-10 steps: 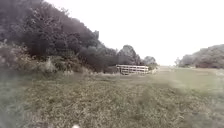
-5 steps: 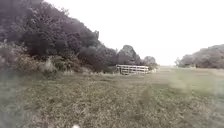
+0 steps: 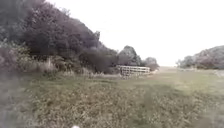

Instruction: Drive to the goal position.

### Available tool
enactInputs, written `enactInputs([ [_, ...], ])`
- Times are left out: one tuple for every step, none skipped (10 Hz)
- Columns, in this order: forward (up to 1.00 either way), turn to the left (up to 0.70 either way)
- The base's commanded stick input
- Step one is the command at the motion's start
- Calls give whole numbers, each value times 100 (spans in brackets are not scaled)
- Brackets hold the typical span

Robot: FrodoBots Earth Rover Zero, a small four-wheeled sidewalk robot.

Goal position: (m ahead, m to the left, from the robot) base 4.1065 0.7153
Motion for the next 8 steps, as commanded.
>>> enactInputs([
  [70,-14],
  [70,-14],
  [70,-14],
  [70,-14],
  [70,-14],
  [70,-14],
  [70,-14],
  [70,-14],
])
